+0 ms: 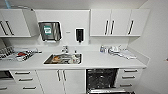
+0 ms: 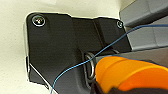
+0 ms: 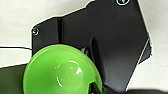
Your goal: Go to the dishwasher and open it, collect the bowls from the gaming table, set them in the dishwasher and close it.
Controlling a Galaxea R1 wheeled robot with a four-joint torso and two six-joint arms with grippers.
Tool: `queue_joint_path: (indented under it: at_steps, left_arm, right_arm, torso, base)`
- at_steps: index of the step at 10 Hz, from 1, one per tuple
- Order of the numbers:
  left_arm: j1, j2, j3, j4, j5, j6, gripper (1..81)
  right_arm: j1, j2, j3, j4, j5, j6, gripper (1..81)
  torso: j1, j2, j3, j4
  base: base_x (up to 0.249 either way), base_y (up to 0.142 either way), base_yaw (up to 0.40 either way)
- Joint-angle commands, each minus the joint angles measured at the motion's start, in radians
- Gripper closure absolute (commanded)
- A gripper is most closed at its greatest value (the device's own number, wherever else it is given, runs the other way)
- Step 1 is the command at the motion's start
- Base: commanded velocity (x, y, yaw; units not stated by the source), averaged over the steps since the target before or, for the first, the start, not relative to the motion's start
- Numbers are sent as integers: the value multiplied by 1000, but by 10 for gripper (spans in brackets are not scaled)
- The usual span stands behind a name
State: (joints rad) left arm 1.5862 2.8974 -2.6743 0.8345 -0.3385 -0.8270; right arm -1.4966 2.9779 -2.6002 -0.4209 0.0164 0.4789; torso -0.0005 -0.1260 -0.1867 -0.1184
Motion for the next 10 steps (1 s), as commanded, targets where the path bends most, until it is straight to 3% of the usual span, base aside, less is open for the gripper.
queue_joint_path:
  at_steps: [1,8,10]
  left_arm:
    - [-47,-9,2,5,16,0,811]
    - [-45,-9,2,5,16,0,811]
    - [-45,-9,2,3,16,0,811]
  right_arm:
    - [64,-6,6,-7,-38,0,811]
    - [63,-9,6,-7,-38,0,811]
    - [64,-9,6,-7,-38,0,811]
  torso:
    - [1,0,0,0]
    - [1,0,0,0]
    - [1,0,0,0]
  base:
    - [125,-91,0]
    - [125,-88,0]
    - [125,0,0]
